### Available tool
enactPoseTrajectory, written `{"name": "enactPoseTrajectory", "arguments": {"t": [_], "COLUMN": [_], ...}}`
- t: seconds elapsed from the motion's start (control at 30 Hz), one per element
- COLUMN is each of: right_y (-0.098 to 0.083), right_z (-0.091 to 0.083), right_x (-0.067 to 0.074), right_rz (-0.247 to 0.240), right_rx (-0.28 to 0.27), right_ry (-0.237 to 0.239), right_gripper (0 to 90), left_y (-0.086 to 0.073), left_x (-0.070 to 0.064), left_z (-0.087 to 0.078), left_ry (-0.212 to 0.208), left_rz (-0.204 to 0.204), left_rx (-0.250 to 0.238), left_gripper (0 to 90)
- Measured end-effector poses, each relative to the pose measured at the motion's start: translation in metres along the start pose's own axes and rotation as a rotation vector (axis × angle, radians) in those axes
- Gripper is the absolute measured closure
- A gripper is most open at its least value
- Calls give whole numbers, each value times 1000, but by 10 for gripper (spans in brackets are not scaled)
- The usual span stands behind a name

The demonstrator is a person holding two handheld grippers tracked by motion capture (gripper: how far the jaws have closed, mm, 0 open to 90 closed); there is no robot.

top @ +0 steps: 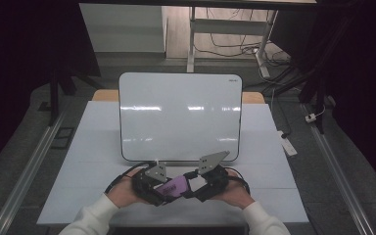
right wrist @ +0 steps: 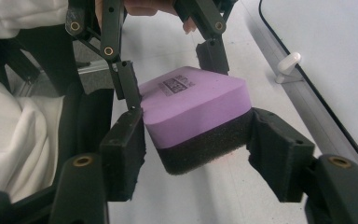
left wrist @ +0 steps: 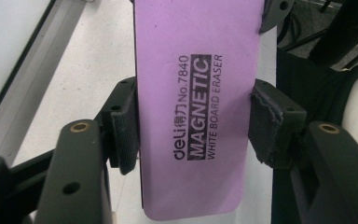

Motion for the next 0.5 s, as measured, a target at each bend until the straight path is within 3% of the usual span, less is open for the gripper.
{"name": "enactPoseTrajectory", "arguments": {"t": [0.07,0.13,0.27,0.33,0.5], "right_y": [1,3,4,5,10], "right_z": [-2,-5,-12,-14,-14], "right_x": [-1,-7,-19,-23,-26], "right_rz": [31,97,225,294,415], "right_rx": [-24,-58,-116,-153,-195], "right_ry": [-14,-32,-80,-94,-105], "right_gripper": [413,420,423,424,425], "left_y": [3,4,3,2,5], "left_x": [3,3,-1,-5,-2], "left_z": [-6,-15,-25,-20,-10], "left_ry": [90,157,285,345,571], "left_rz": [0,-8,-12,15,98], "left_rx": [-37,-86,-169,-177,-129], "left_gripper": [384,327,322,329,360]}}
Point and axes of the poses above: each handheld gripper's, and its own axes: z roughly forward along the jaws, y roughly out of its top, x roughly to its left, the point moved 8 cm from there along z, roughly forward along the jaws, and after that the axes turned 2 degrees about -y, right-handed, at the moved point
